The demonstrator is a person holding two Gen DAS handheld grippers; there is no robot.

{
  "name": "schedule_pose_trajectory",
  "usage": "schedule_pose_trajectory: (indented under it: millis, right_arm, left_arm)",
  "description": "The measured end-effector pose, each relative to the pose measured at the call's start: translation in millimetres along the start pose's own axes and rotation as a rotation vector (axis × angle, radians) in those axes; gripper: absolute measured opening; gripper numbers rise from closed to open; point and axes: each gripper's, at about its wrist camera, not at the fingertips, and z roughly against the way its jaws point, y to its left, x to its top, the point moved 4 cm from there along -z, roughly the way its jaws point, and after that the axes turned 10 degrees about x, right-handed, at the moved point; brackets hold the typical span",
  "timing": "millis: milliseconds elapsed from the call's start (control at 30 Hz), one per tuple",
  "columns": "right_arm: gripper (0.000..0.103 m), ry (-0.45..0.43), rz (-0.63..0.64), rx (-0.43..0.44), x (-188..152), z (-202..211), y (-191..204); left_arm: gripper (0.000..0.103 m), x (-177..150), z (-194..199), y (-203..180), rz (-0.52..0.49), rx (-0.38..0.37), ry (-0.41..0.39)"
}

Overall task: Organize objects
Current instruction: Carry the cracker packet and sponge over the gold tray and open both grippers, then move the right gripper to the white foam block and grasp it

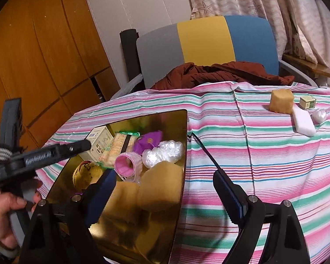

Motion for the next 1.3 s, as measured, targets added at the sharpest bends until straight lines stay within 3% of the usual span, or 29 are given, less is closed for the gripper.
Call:
schedule_pose_trajectory:
  millis: [200, 467, 833, 1300]
  right_arm:
    - [0.09, -0.013, -0.005, 0.002, 2, 3, 0]
    - [0.09, -0.044, -0.01, -0.052, 19, 15, -12]
    - [0.09, -0.072, -0.065, -0.23, 43, 39, -76]
    - [0.09, -0.045, -0.116, -0.379, 42, 44, -161]
  left_arm:
    - [0.065, -8, 4, -5, 0.021, -0.032, 0.015]
    - [0.065, -10, 9, -30, -0.056, -0.073, 0.016]
    - [0.065, -5, 17, -69, -0.11, -0.194, 0.021]
    - [0.065, 3, 11, -142, -0.267, -0.215, 0.052]
